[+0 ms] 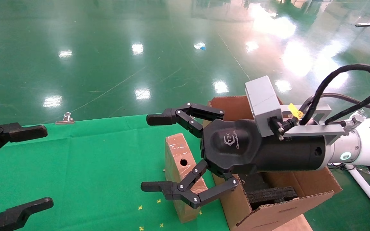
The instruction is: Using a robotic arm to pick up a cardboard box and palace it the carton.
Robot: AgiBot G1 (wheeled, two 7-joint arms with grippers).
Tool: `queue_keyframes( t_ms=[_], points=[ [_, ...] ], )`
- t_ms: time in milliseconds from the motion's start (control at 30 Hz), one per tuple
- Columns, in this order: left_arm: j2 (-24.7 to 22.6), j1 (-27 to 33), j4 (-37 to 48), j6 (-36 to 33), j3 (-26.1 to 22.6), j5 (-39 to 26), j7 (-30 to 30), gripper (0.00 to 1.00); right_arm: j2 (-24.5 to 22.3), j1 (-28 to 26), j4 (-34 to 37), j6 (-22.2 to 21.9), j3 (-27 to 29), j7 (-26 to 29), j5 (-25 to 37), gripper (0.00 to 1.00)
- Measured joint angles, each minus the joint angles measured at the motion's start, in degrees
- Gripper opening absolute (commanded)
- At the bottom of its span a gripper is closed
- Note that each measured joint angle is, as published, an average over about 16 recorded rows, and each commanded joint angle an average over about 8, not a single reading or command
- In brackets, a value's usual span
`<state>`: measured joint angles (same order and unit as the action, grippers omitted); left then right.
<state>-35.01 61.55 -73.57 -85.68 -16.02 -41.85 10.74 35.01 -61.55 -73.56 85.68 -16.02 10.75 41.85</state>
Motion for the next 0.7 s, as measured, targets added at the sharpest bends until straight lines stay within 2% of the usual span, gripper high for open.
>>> queue_keyframes(
  t_ms=[700],
  points=[
    [0.0, 0.0, 0.0, 0.0, 0.0, 0.0, 0.0, 1.0, 0.0, 0.0, 0.0, 0.0, 0.0, 0.0, 0.0, 1.0]
  ],
)
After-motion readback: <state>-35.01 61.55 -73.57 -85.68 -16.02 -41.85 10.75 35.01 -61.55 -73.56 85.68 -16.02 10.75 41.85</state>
